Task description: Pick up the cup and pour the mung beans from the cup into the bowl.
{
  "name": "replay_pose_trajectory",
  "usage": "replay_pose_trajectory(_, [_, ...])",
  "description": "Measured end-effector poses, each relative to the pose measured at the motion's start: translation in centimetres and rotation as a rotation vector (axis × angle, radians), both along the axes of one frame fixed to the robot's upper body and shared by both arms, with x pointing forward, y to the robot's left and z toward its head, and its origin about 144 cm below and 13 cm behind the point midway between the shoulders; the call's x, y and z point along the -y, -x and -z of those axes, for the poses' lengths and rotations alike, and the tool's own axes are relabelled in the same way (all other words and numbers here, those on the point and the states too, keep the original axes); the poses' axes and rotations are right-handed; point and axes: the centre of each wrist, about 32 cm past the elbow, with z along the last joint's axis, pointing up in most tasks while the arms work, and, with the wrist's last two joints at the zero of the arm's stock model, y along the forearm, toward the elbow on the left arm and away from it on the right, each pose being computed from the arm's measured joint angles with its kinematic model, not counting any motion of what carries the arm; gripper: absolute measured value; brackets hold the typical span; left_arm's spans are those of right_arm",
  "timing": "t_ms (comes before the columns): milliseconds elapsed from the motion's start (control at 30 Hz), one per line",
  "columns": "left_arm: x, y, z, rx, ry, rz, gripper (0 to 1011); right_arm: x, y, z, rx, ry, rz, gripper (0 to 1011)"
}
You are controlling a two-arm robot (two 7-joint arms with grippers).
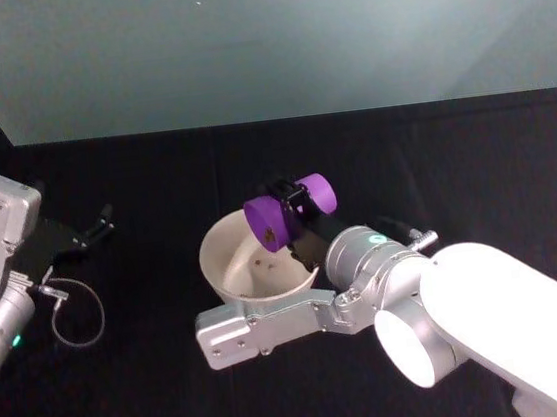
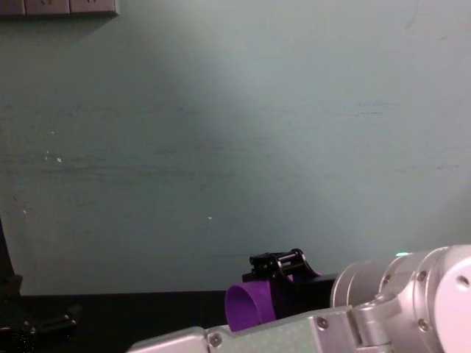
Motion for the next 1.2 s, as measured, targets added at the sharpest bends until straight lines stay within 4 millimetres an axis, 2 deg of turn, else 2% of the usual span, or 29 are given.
replay_pose_trajectory(1200, [0.00,0.00,0.00,0.000,0.000,0.000,1000,-0.45,0.27,-0.01,0.024,0.047,-0.001,726])
